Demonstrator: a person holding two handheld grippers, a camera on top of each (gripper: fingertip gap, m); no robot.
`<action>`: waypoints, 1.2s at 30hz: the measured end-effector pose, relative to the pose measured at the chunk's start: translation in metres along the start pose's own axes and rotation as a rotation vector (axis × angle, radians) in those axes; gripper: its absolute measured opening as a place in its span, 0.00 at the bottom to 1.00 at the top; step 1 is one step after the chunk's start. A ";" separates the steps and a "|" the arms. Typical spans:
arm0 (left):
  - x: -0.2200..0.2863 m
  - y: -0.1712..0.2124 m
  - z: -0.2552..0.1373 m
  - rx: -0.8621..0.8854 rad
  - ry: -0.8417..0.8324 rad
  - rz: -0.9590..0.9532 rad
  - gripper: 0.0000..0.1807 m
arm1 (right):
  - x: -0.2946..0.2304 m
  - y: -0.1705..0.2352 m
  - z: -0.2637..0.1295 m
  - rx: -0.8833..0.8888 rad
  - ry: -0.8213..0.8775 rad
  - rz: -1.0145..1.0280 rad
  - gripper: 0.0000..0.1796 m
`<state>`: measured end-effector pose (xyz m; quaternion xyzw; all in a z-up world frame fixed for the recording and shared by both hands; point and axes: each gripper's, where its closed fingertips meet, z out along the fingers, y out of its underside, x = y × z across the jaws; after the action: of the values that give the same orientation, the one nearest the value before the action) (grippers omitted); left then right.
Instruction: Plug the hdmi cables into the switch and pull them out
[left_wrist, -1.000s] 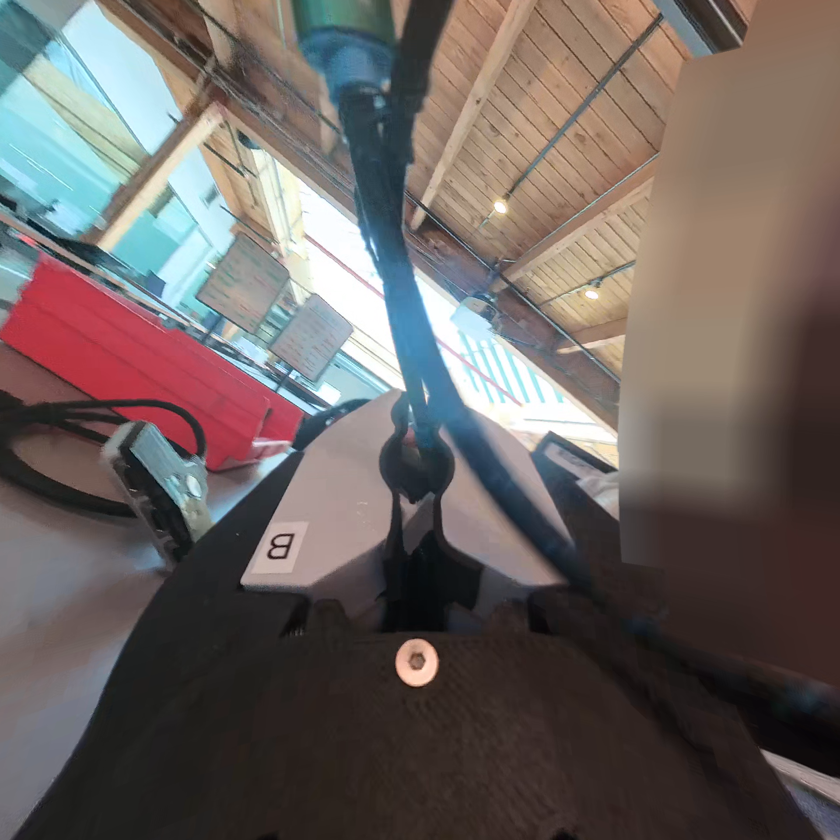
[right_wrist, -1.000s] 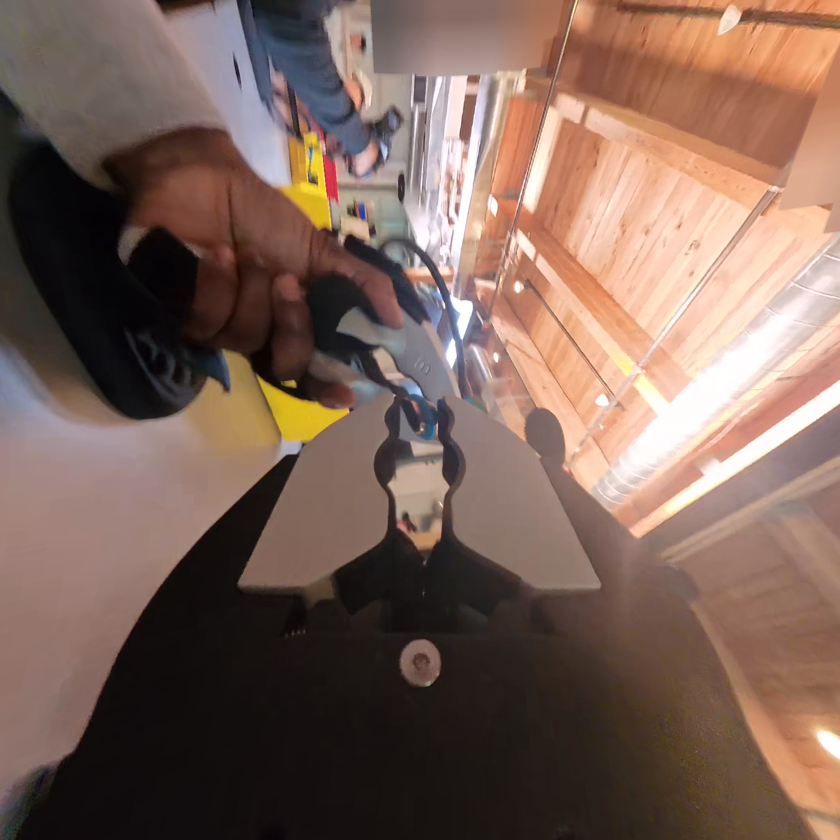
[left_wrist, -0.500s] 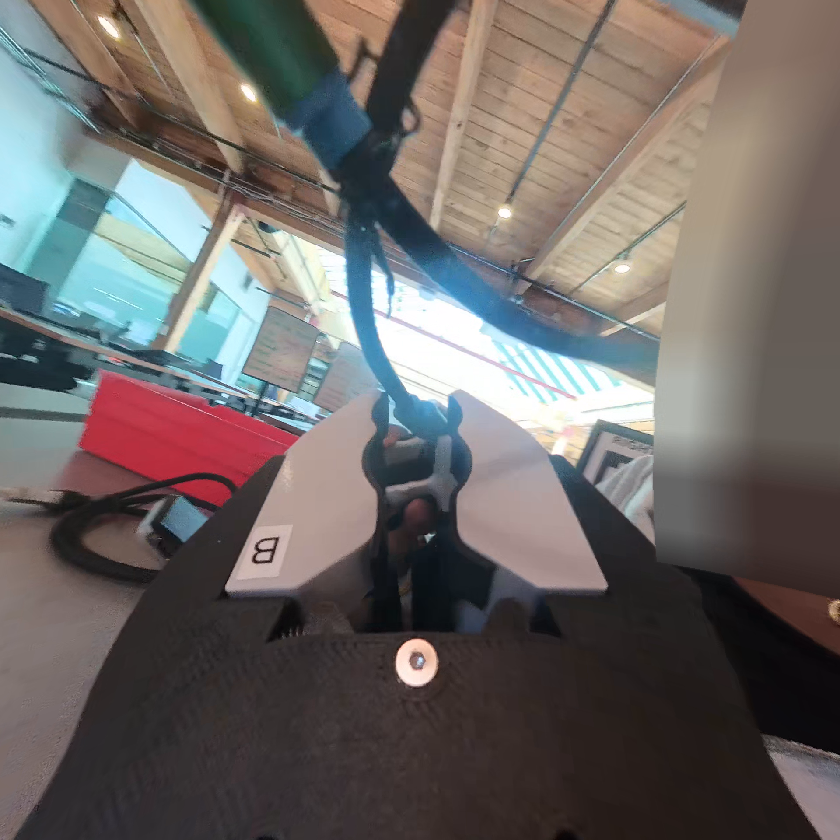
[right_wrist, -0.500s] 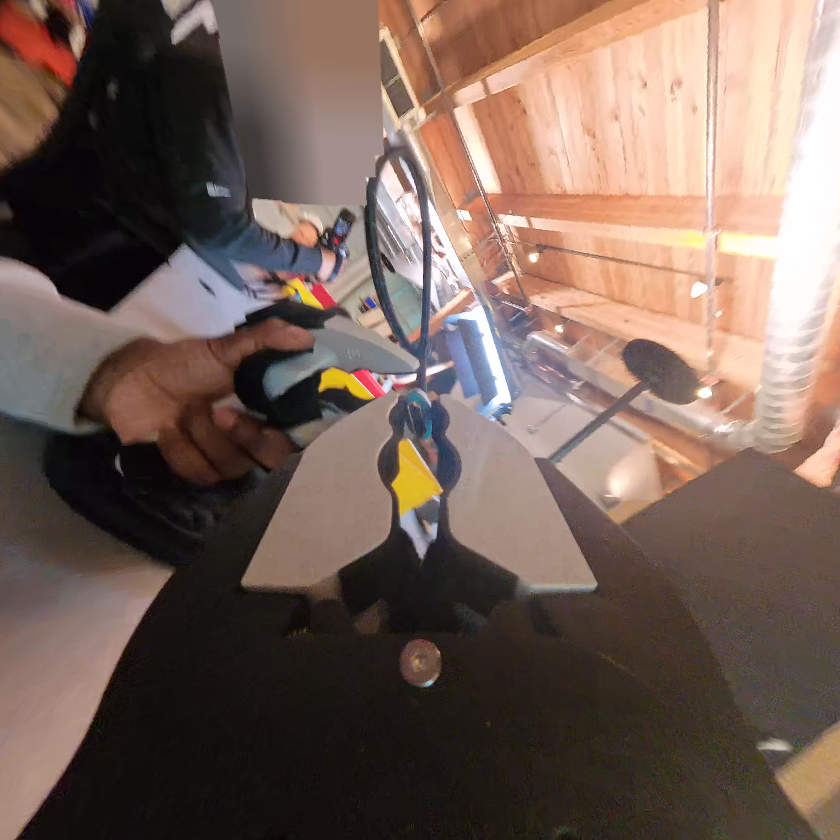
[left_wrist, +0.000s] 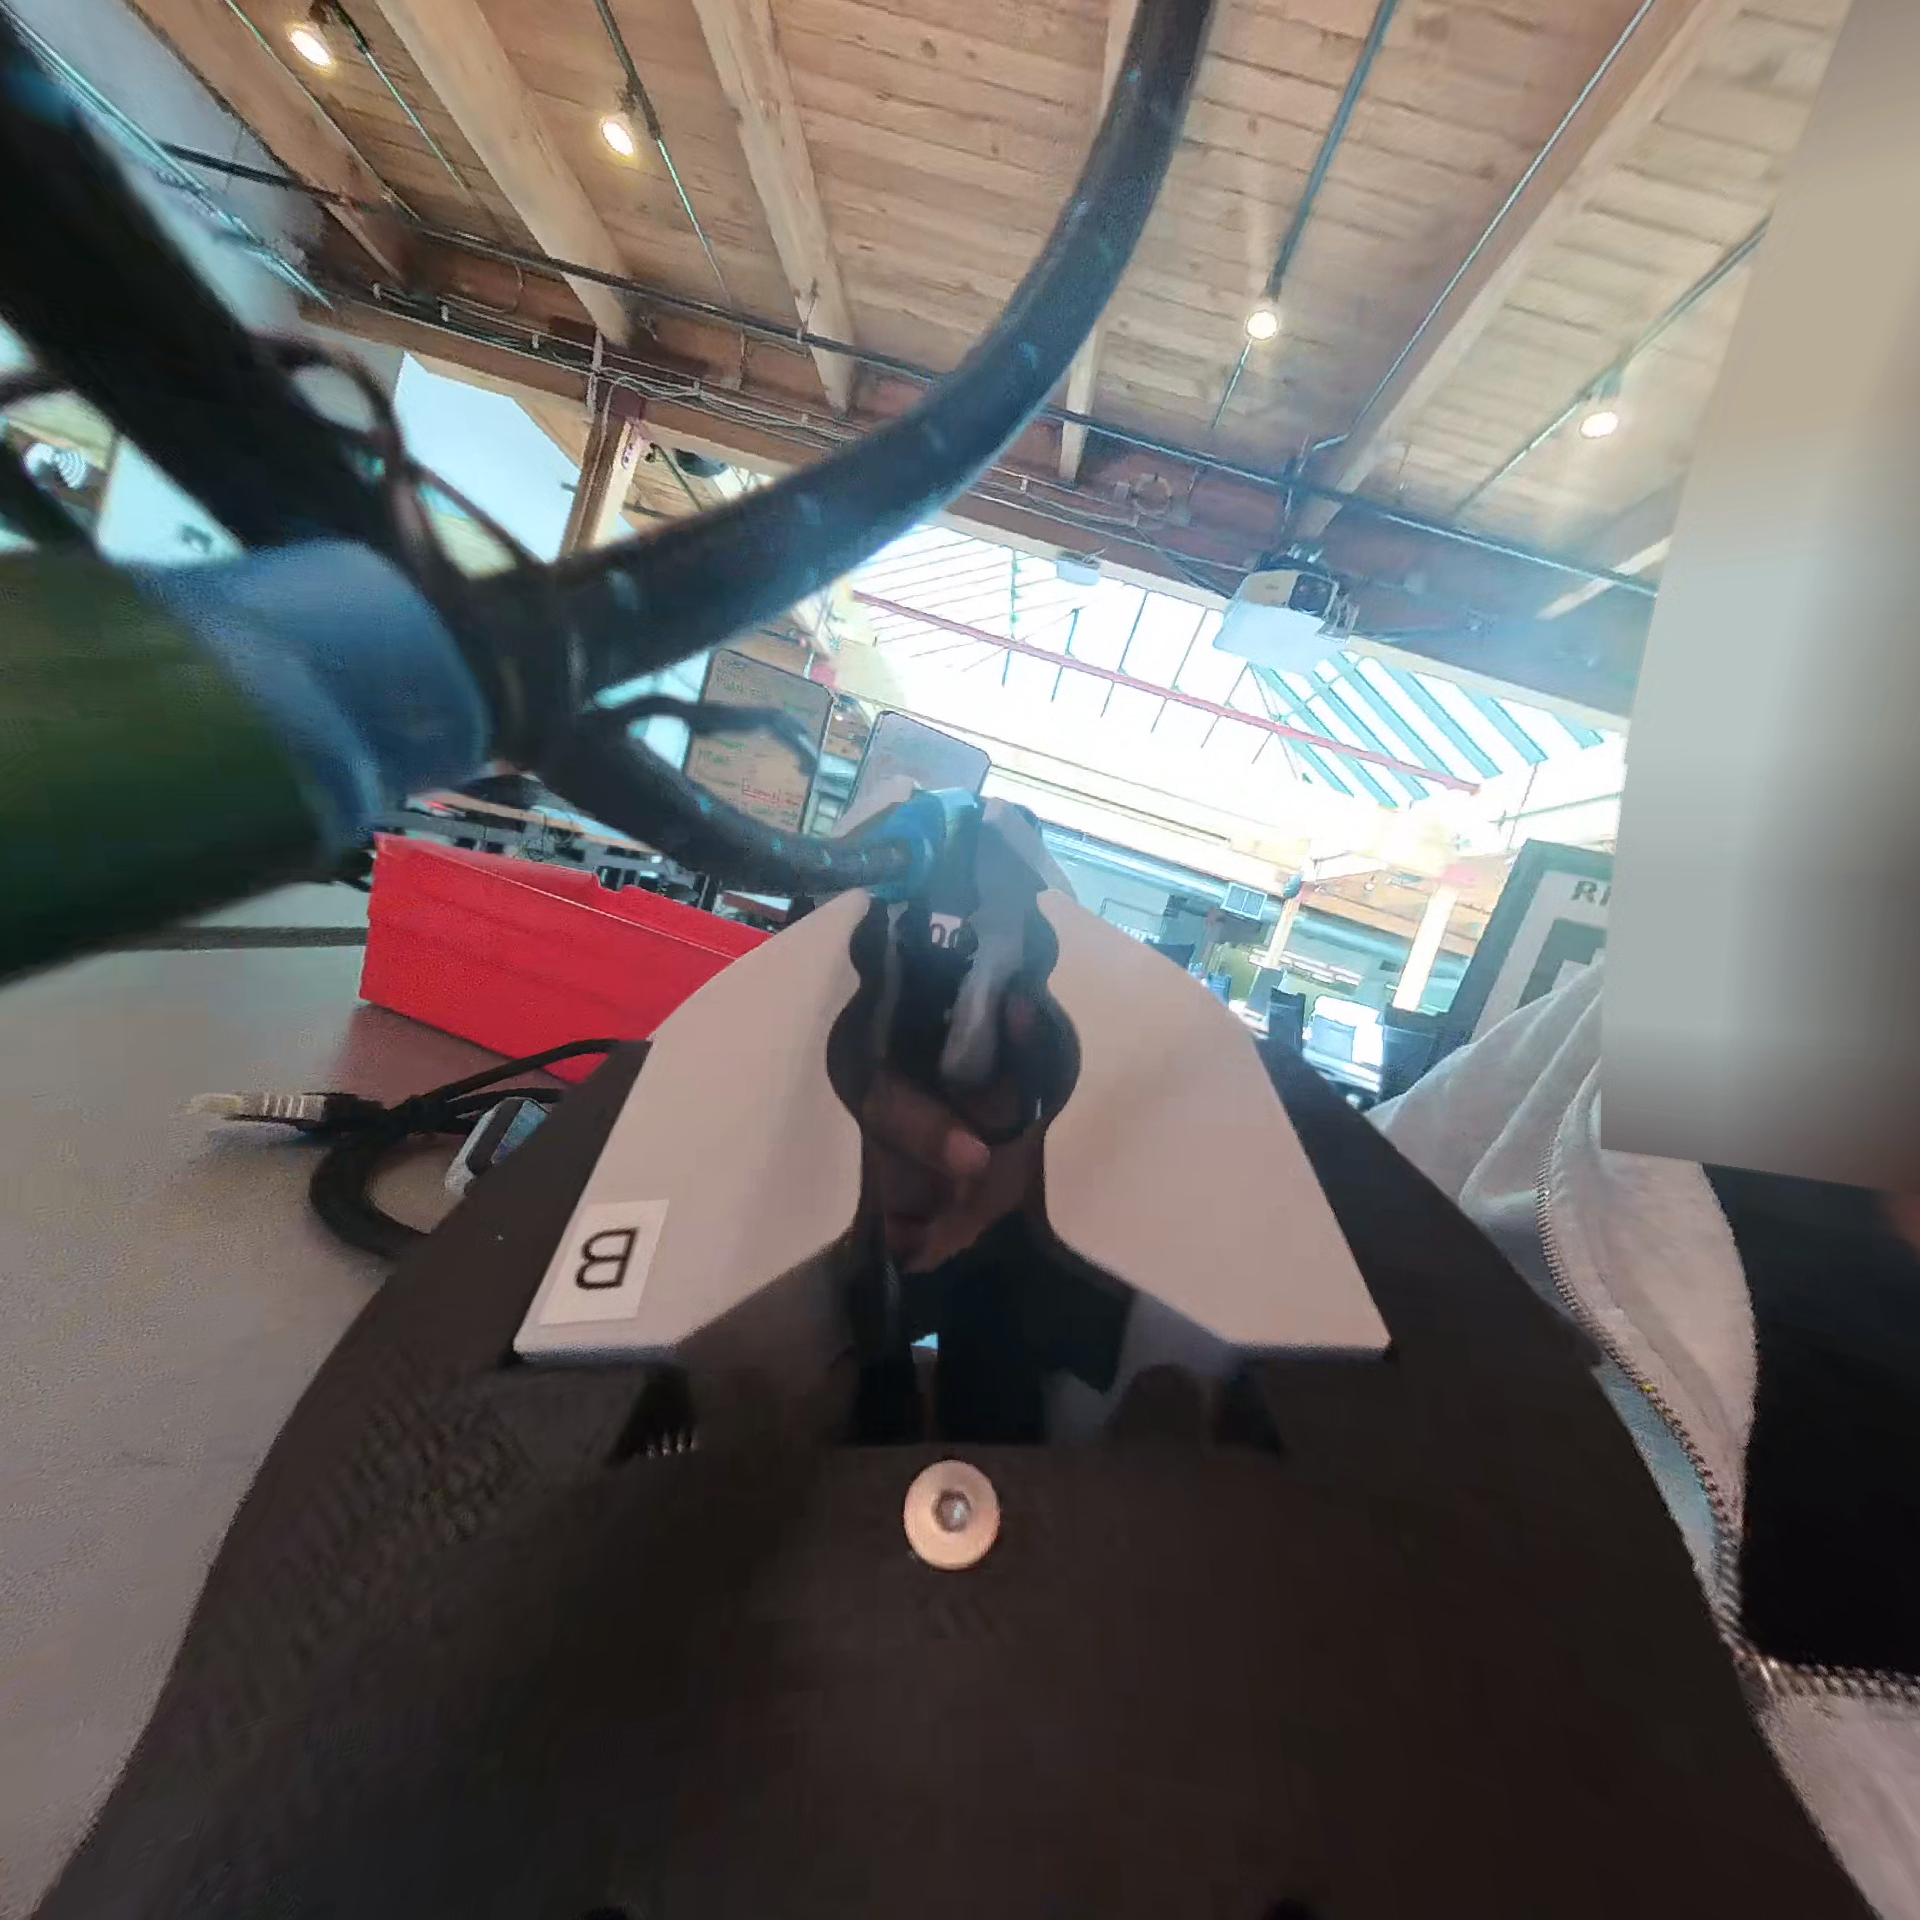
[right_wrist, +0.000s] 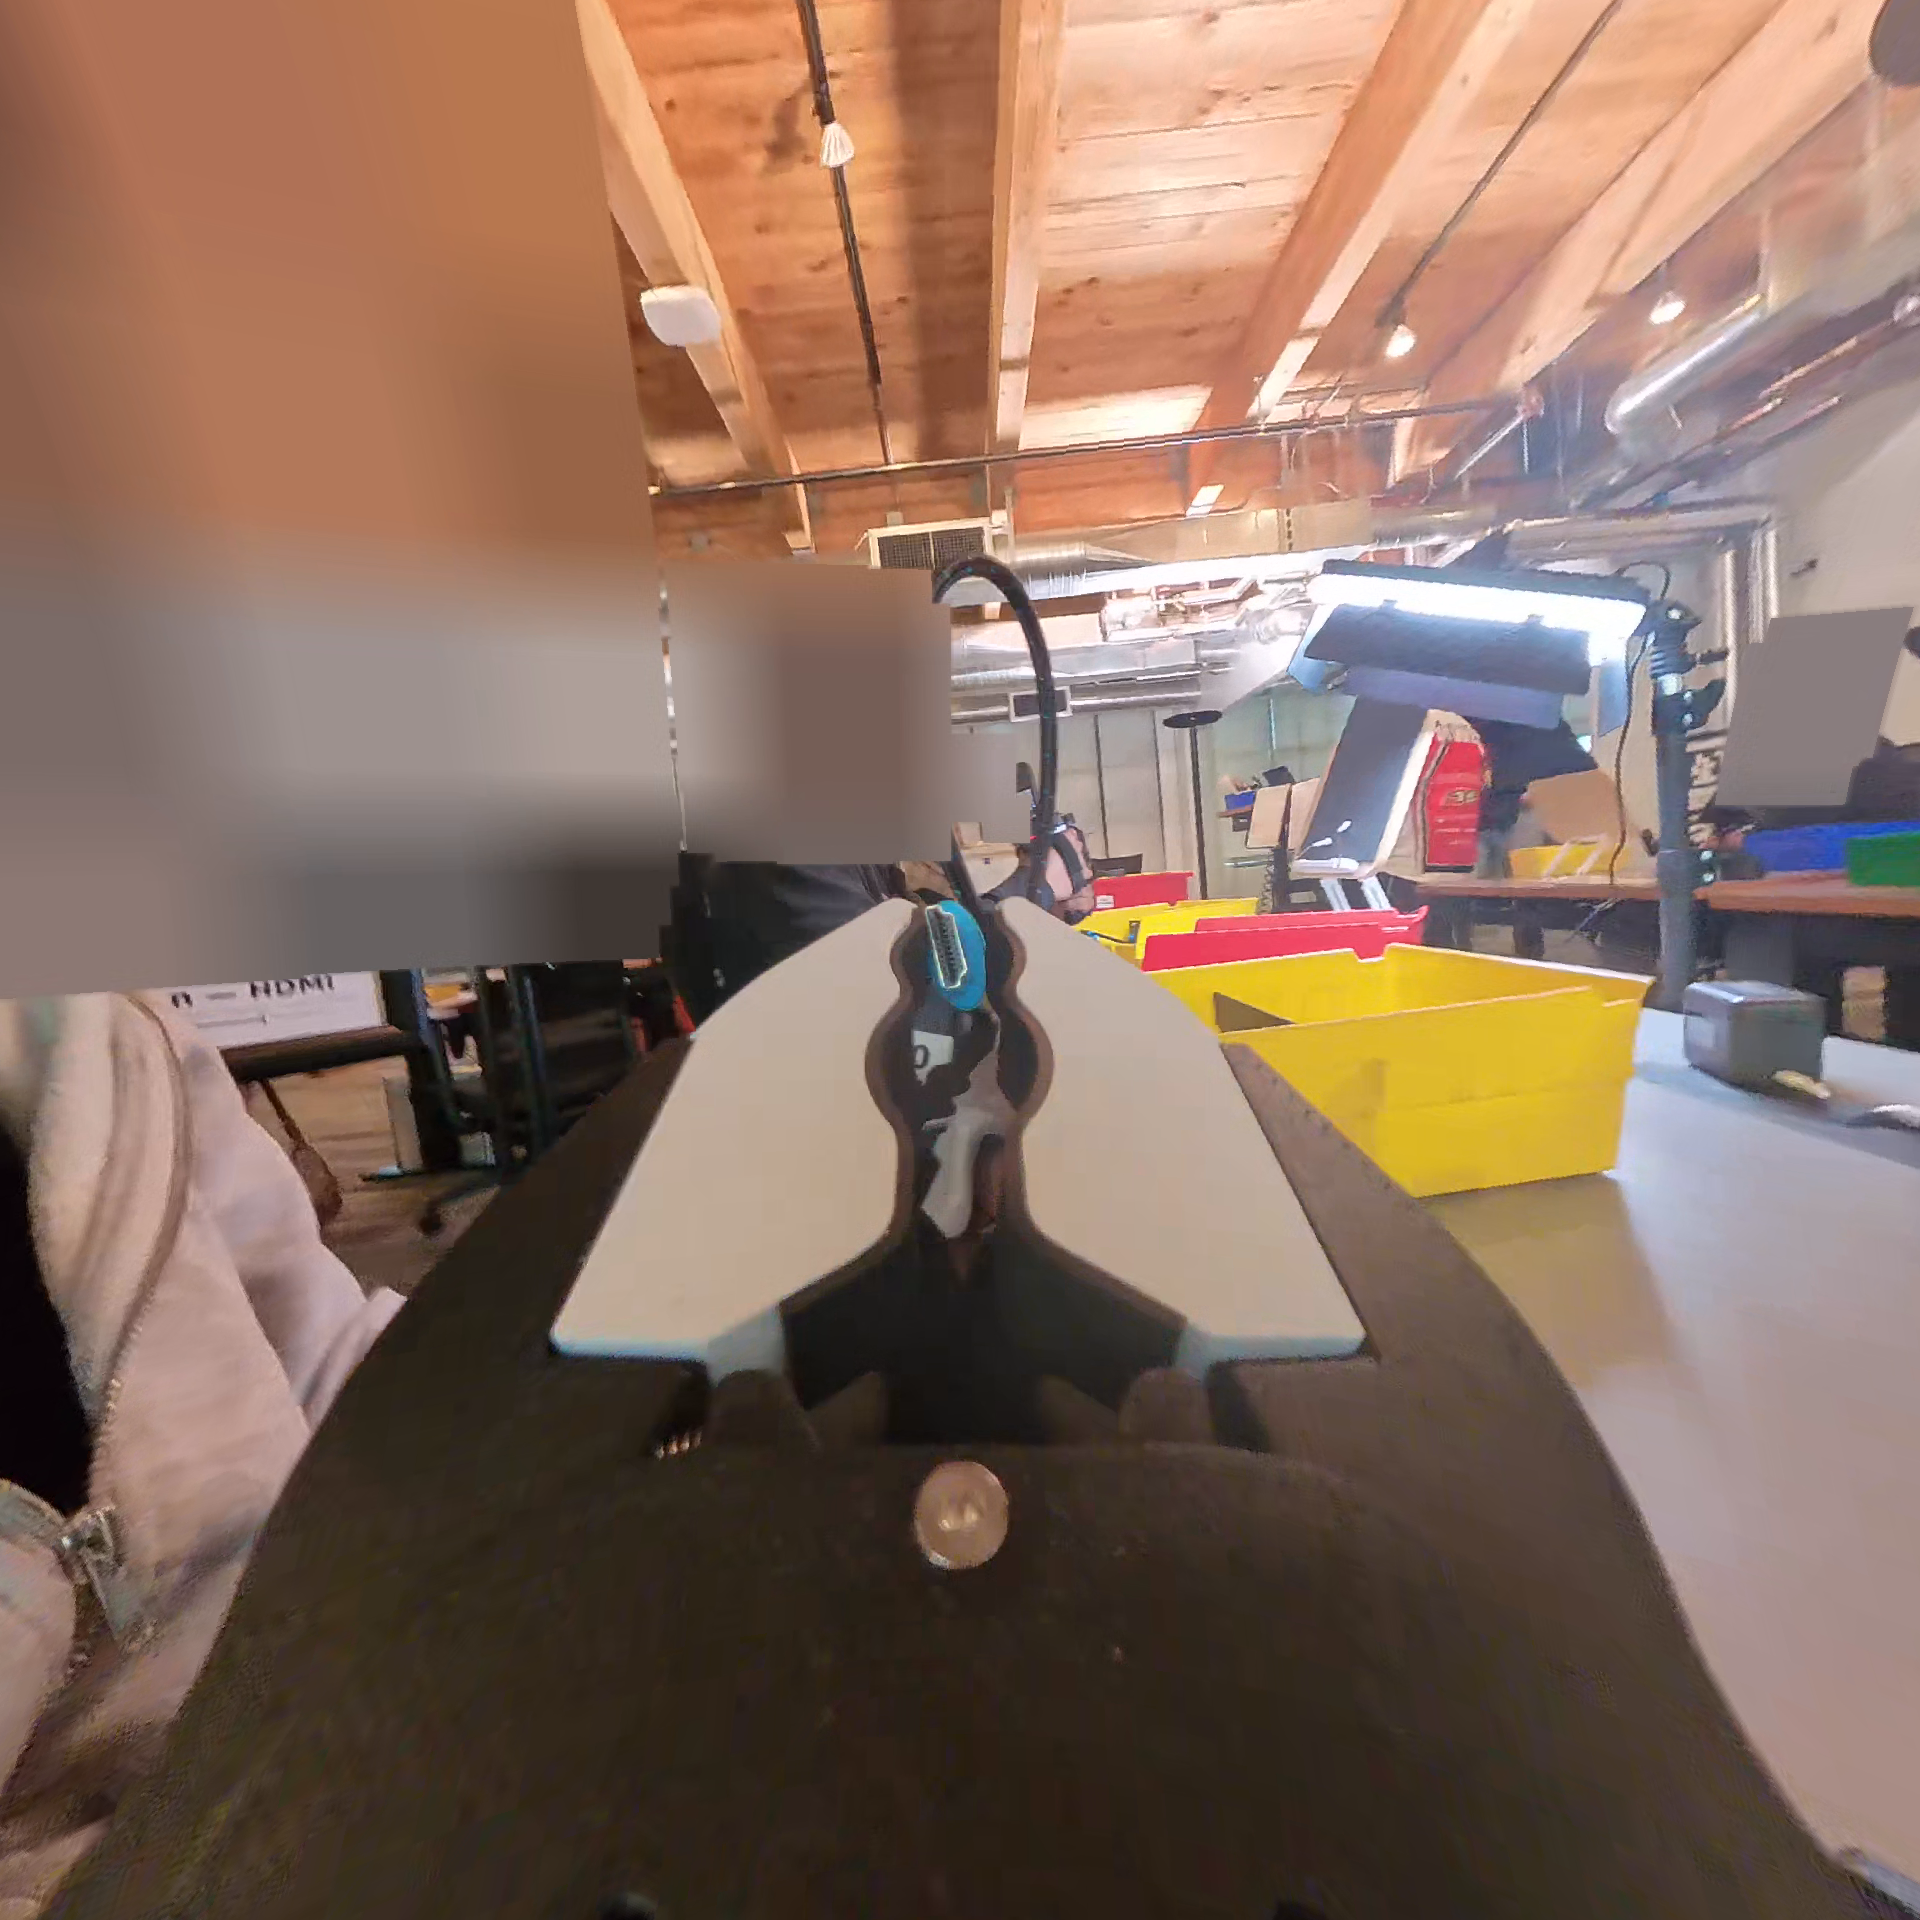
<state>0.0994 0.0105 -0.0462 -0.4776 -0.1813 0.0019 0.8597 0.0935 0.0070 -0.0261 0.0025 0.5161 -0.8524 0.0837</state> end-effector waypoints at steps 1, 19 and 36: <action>-0.002 -0.001 0.000 0.007 -0.015 0.002 0.15 | 0.000 0.001 0.000 0.007 -0.007 0.037 0.06; -0.010 -0.001 -0.008 -0.016 -0.028 -0.079 0.06 | 0.002 0.017 0.000 -0.149 -0.031 0.080 0.09; -0.008 0.036 -0.006 -0.266 0.059 -0.411 0.06 | -0.003 0.051 -0.029 -0.598 -0.094 -0.988 0.13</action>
<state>0.0998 0.0234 -0.0814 -0.5395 -0.2482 -0.2110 0.7764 0.1010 0.0103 -0.0841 -0.3002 0.6702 -0.6068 -0.3043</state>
